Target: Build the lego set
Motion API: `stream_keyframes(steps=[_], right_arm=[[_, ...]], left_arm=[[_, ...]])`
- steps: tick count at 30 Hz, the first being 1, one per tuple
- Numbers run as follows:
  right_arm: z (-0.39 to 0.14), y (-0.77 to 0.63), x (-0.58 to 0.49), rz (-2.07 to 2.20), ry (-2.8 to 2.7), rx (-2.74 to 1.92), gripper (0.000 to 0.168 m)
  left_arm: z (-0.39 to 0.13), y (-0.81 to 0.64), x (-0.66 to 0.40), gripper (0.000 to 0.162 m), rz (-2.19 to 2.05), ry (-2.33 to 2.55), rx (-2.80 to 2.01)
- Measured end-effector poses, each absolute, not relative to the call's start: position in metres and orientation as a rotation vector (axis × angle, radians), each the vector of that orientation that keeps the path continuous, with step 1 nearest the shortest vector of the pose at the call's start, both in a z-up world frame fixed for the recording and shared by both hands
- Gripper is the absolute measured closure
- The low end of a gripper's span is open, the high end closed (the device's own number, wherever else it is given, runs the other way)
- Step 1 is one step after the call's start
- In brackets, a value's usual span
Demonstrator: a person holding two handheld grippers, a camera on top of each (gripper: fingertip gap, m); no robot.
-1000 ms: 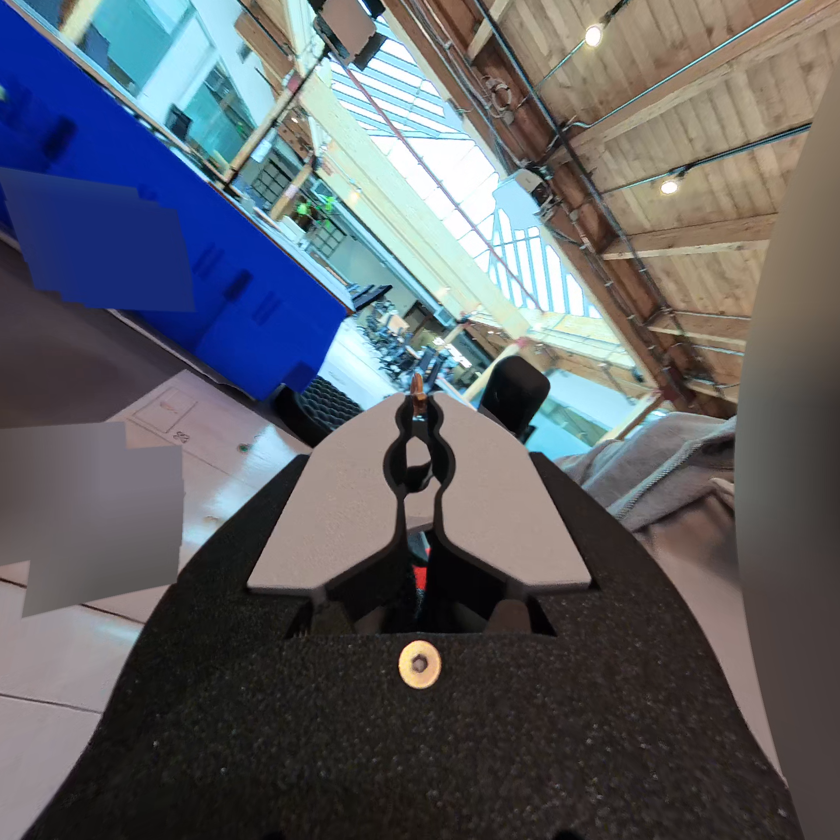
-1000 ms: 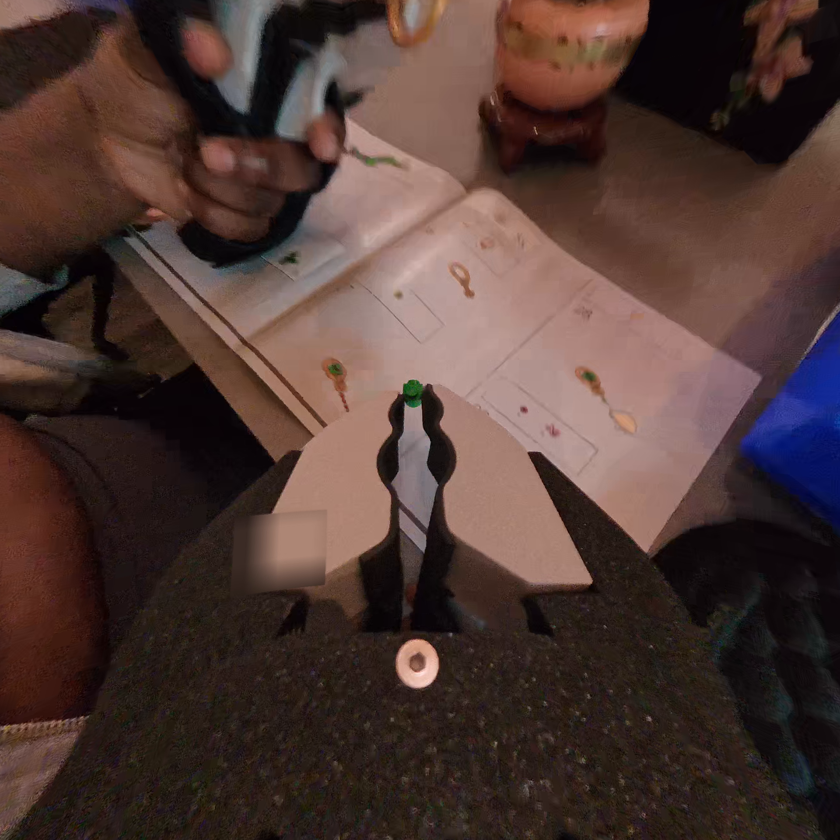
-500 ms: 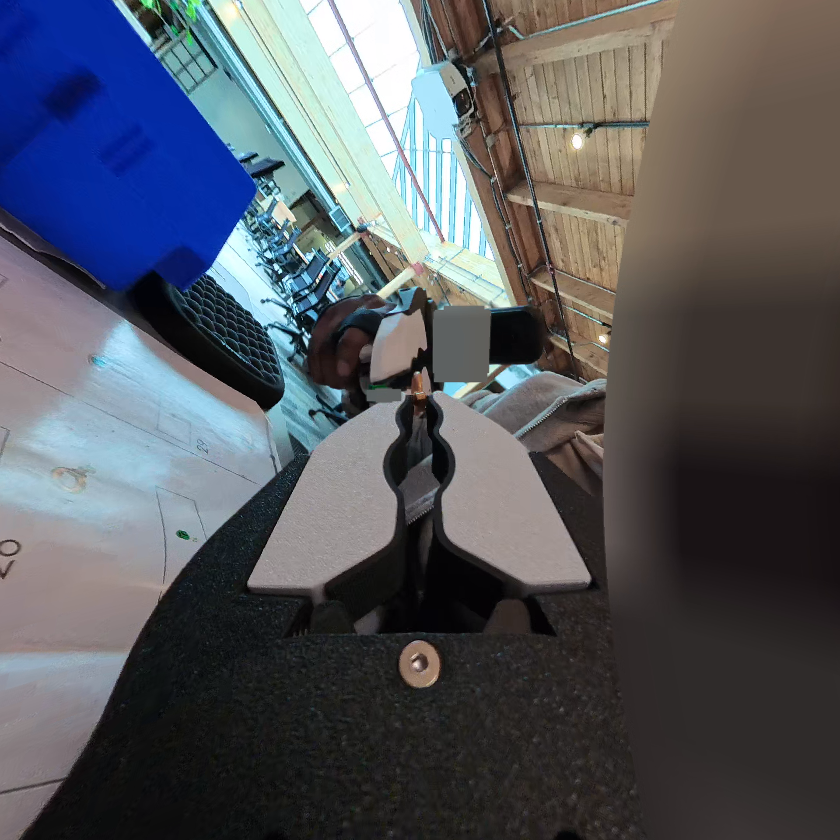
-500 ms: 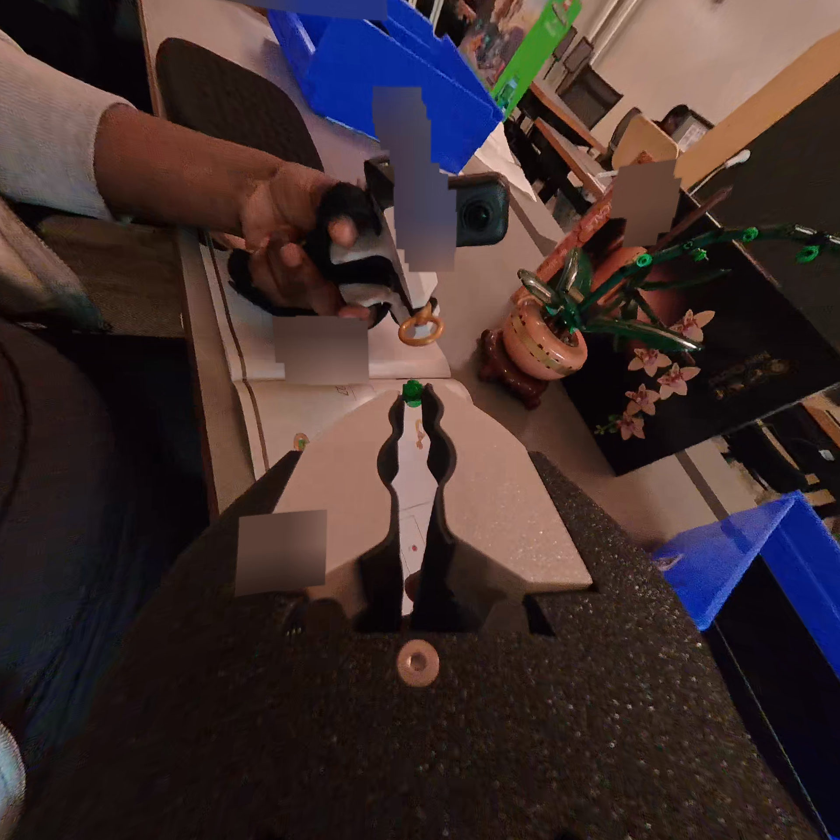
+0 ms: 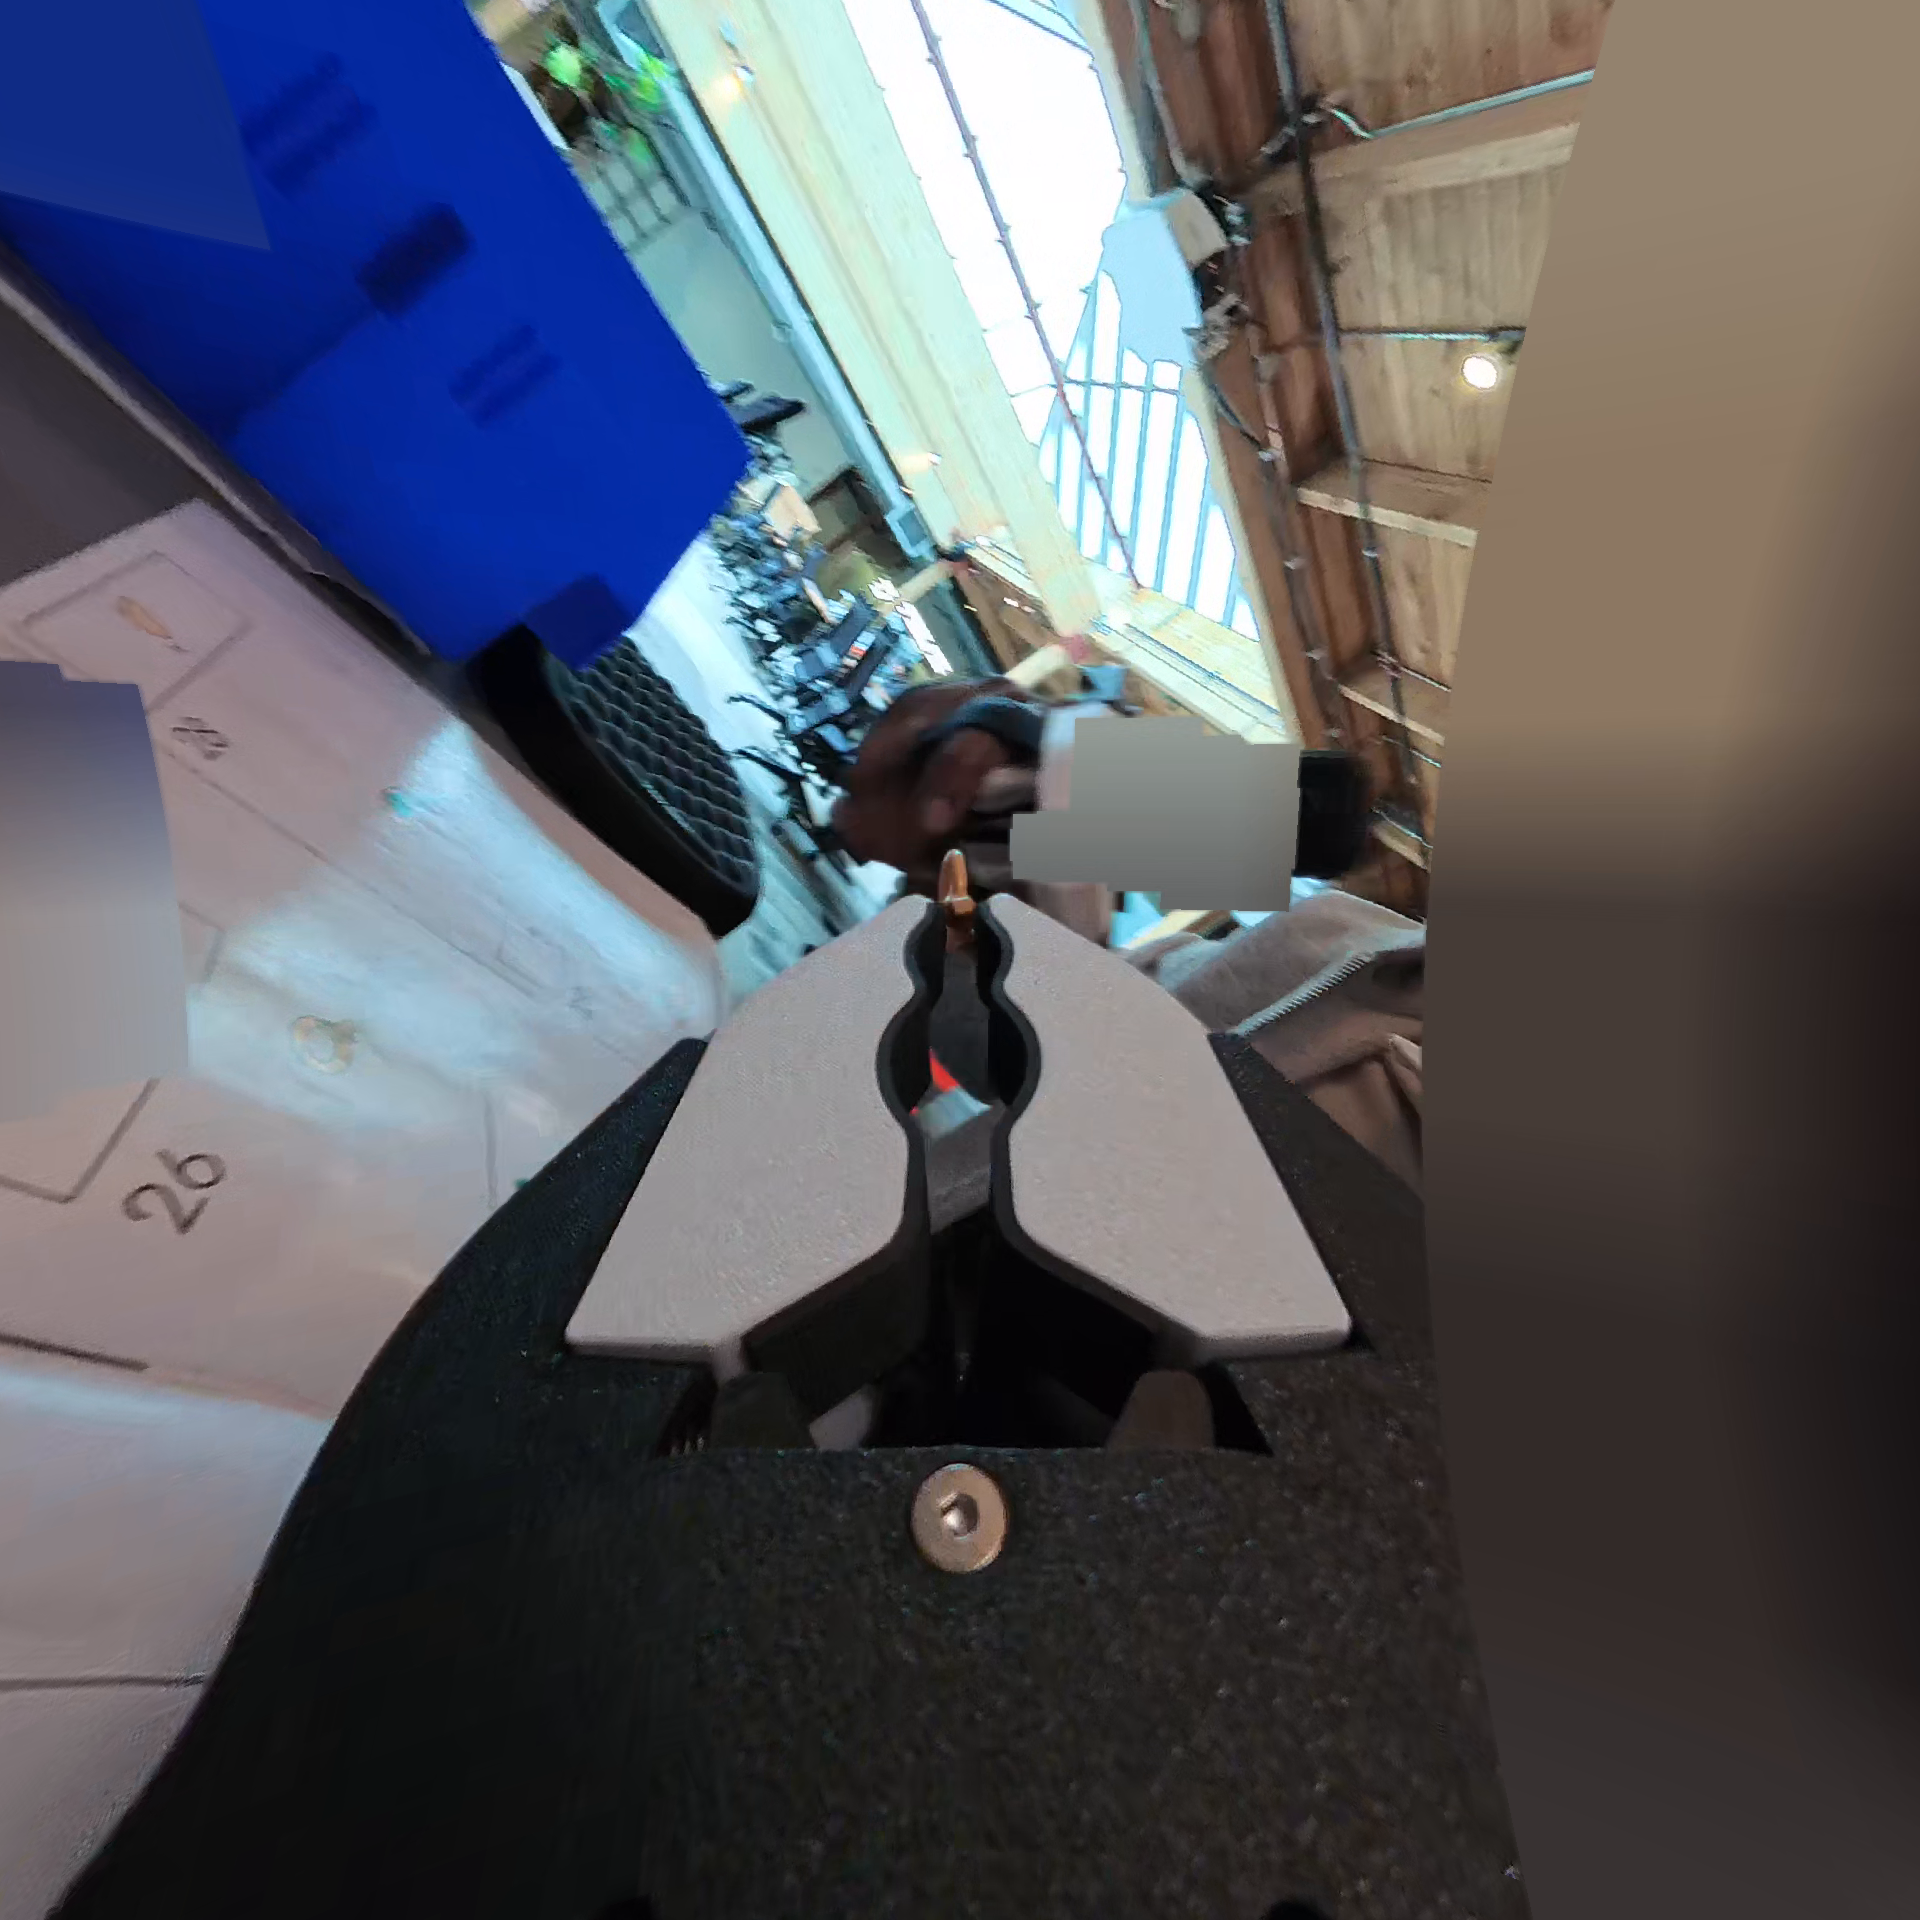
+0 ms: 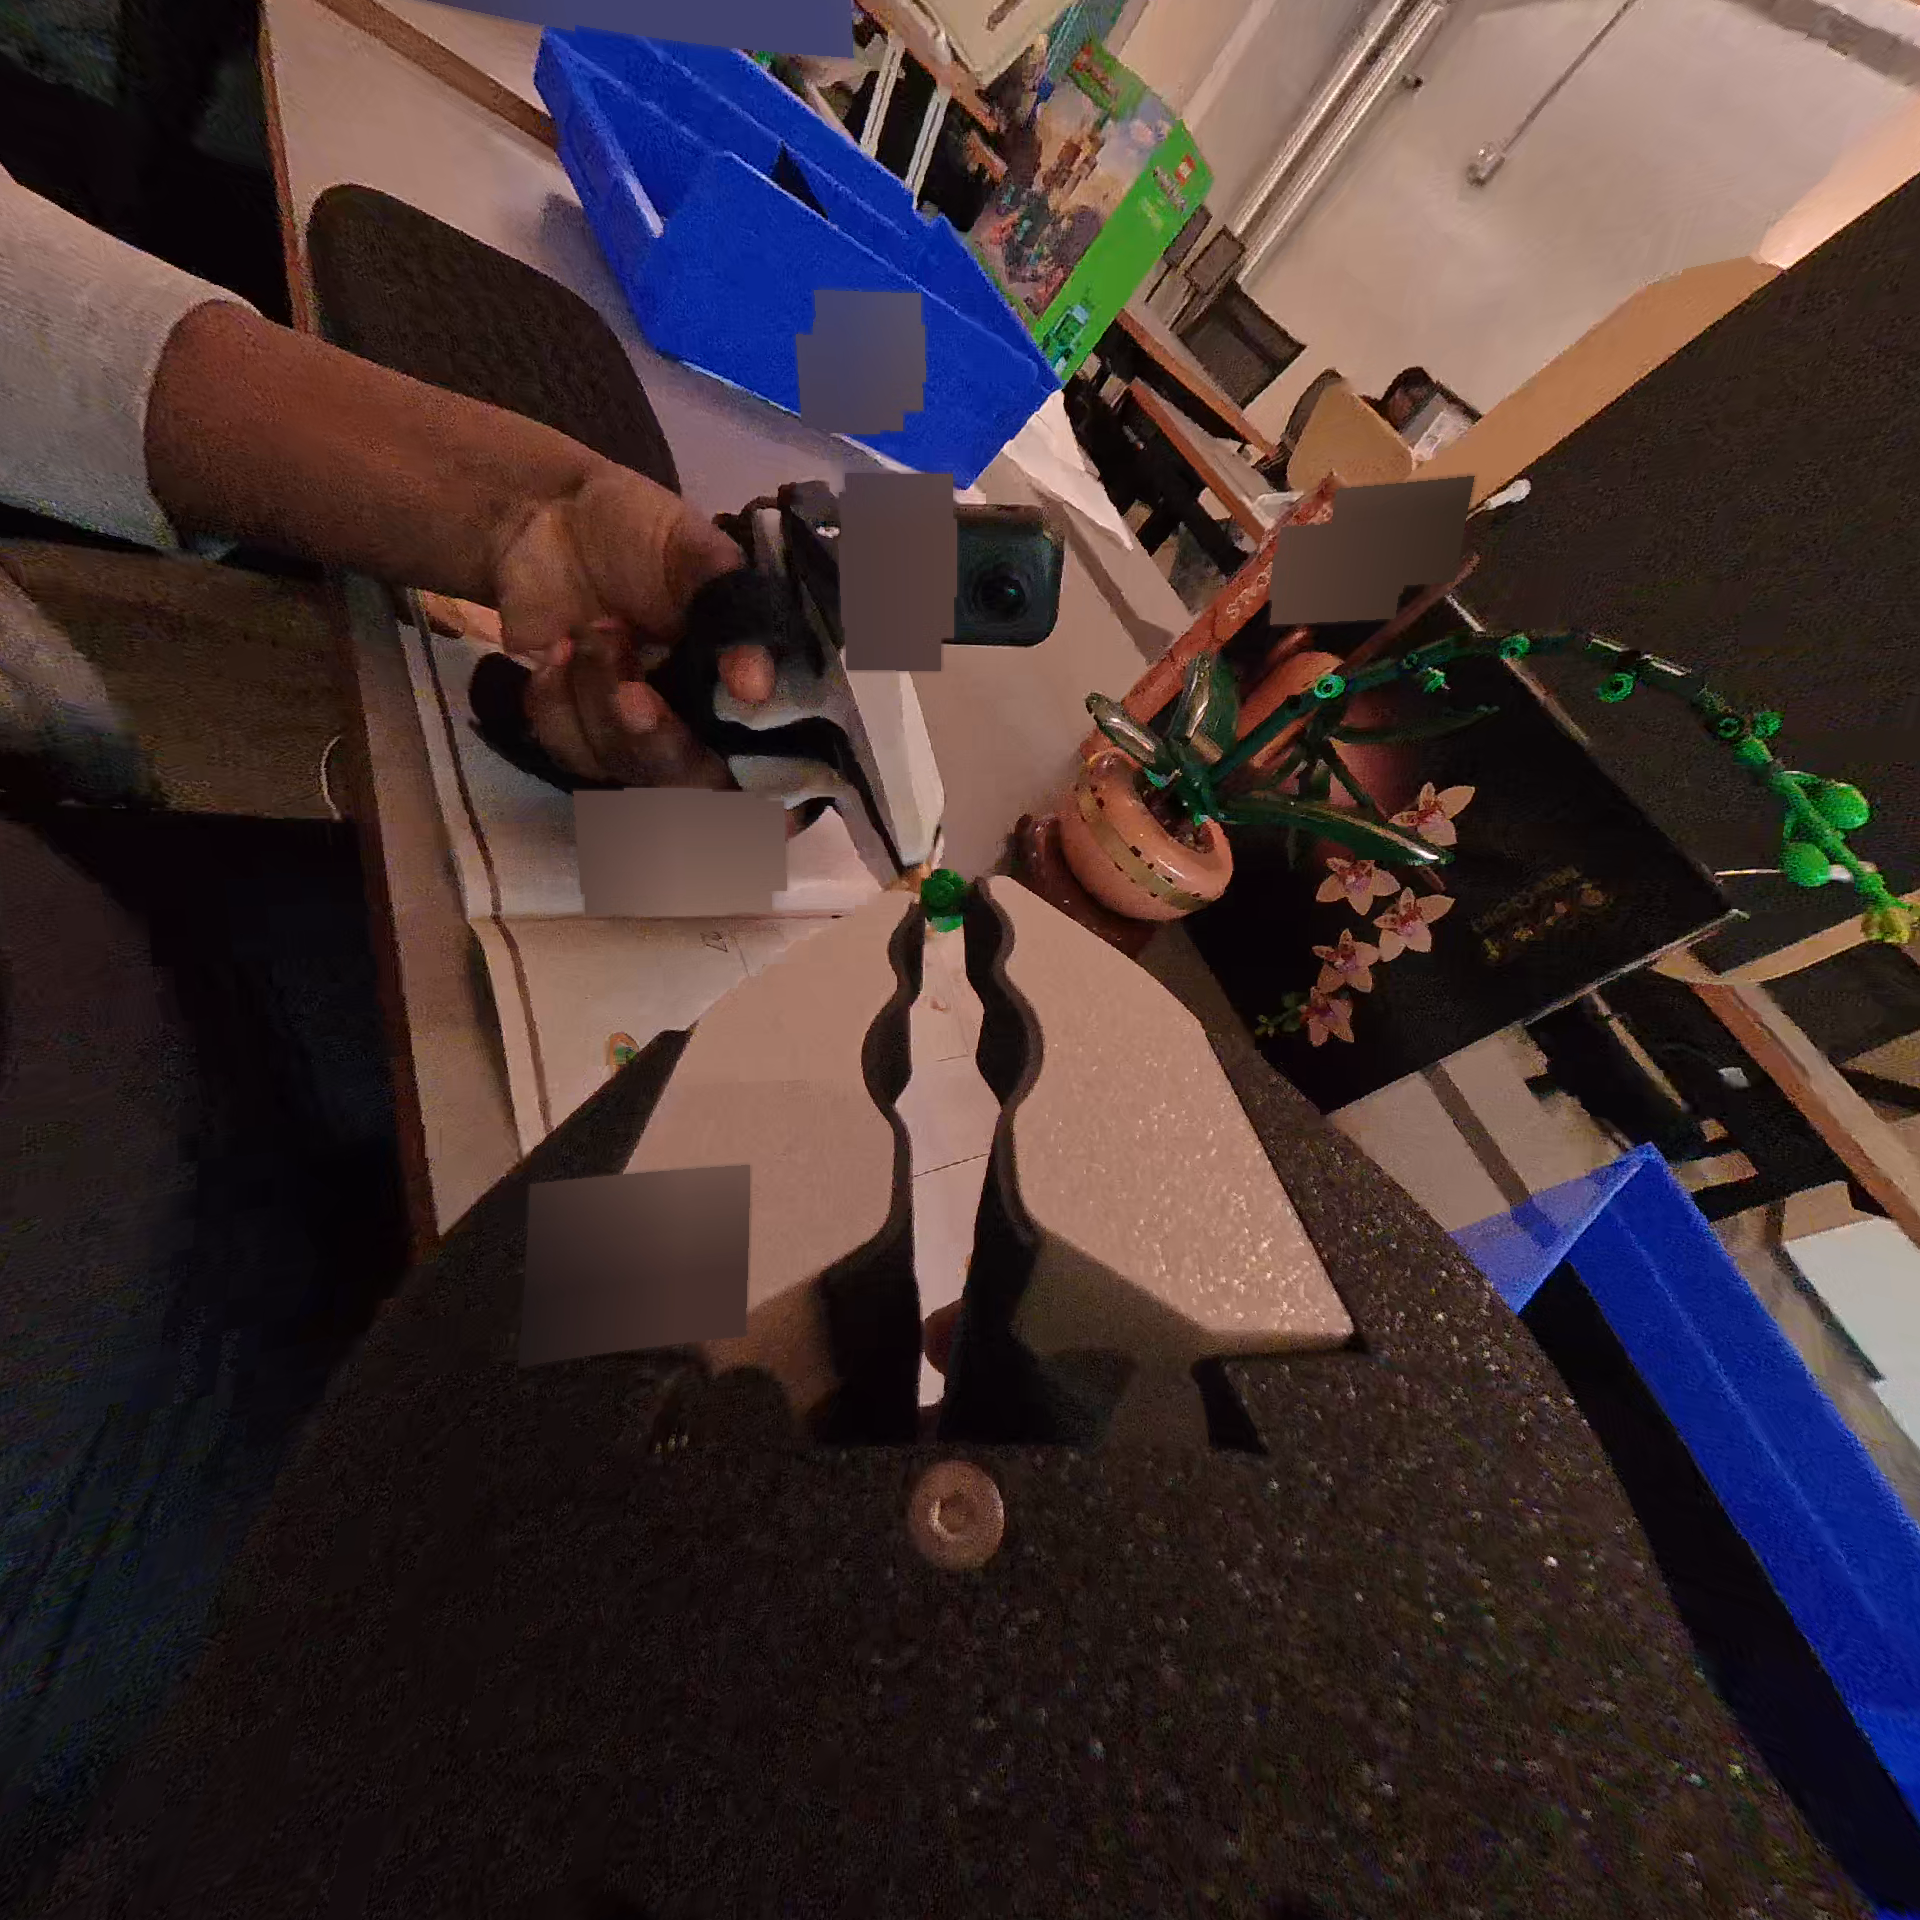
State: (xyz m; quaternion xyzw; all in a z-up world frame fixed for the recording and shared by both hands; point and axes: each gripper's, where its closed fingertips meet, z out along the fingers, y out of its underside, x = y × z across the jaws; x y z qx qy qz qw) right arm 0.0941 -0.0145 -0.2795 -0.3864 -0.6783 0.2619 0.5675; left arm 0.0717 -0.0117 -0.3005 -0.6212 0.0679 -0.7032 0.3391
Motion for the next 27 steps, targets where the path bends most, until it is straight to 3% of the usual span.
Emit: stream_keyframes(steps=[1,10,27], right_arm=[[-0.282,-0.017,0.092,0.609,-1.619,-0.963,0.161],[-0.321,-0.003,0.082,0.418,-1.68,-1.205,0.161],[-0.328,-0.003,0.086,0.216,-1.748,-1.197,0.161]], left_arm=[[-0.304,-0.008,0.072,0.158,-1.786,0.155,-1.647],[-0.32,-0.005,0.083,0.157,-1.537,0.17,-1.782],[-0.325,-0.007,0.085,0.157,-1.477,0.208,-1.821]])
